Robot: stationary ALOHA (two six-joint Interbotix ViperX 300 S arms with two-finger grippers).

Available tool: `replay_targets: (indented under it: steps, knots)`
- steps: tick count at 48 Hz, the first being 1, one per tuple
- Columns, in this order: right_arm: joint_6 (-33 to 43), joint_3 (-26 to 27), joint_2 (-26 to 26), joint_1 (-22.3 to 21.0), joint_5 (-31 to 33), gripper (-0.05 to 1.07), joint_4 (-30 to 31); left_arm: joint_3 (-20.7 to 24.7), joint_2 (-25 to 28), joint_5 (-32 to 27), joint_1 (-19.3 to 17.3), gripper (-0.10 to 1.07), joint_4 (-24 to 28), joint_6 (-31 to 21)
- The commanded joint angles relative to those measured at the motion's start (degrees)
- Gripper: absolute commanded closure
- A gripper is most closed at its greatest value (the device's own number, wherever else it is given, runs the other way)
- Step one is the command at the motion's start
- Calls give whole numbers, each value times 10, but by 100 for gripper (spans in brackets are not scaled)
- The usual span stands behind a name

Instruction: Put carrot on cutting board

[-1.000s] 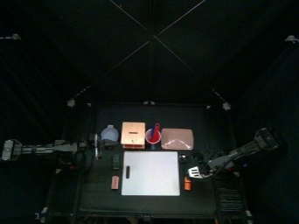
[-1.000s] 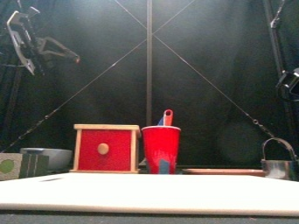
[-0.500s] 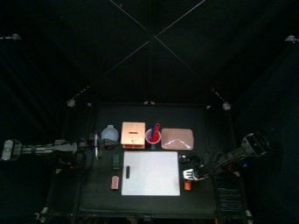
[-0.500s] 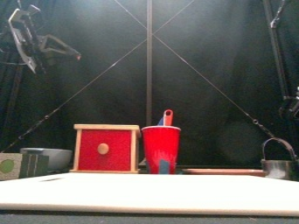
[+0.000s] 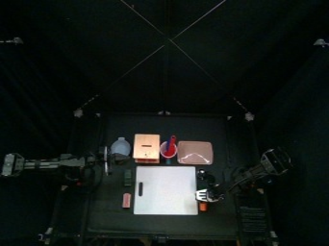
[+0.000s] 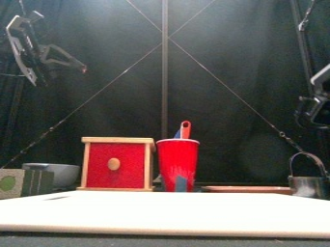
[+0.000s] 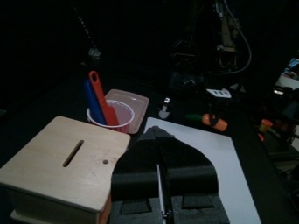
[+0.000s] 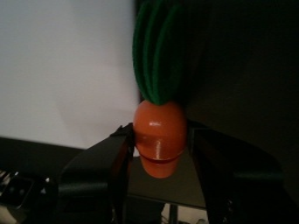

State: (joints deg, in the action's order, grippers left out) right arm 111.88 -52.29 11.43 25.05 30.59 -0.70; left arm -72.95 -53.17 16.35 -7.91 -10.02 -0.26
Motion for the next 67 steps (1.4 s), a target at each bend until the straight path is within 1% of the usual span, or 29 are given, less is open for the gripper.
replay_targets:
  steps: [1, 5, 11, 15, 19, 22, 26, 31, 38, 41, 44, 50, 54, 67]
  knots:
    - [0, 43, 10, -20, 5, 34, 39, 8, 3, 3, 4, 98, -2, 0]
    - [0, 76, 2, -47, 6, 34, 86, 8, 3, 3, 4, 98, -2, 1]
    - [-3, 123, -40, -94, -2, 34, 150, 8, 3, 3, 4, 98, -2, 0]
    - [-4, 149, -71, -117, -17, 34, 170, 7, 3, 3, 4, 98, -2, 1]
    - [-5, 174, -108, -134, -47, 34, 178, 7, 3, 3, 3, 98, 1, 4]
    - [-5, 185, -128, -139, -69, 34, 178, 7, 3, 5, -1, 98, 11, 8]
    - [-5, 191, -148, -139, -83, 34, 176, 6, 3, 6, -8, 98, 33, 10]
    - [-5, 192, -163, -139, -83, 33, 164, 7, 3, 7, -14, 98, 55, 9]
    - [-4, 196, -186, -139, -84, 32, 163, 8, 3, 8, -14, 98, 65, 9]
    - [-5, 197, -193, -139, -84, 30, 163, 7, 3, 9, -14, 98, 66, 9]
    - [-5, 198, -198, -139, -84, 24, 164, 5, 3, 12, -14, 98, 65, 9]
    - [-5, 198, -200, -139, -83, 9, 166, 5, 3, 14, -14, 98, 66, 9]
    - [-5, 198, -199, -139, -81, 3, 169, 5, 3, 14, -14, 98, 65, 9]
    - [-4, 200, -187, -139, -54, 2, 172, 6, 3, 14, -11, 98, 61, 6]
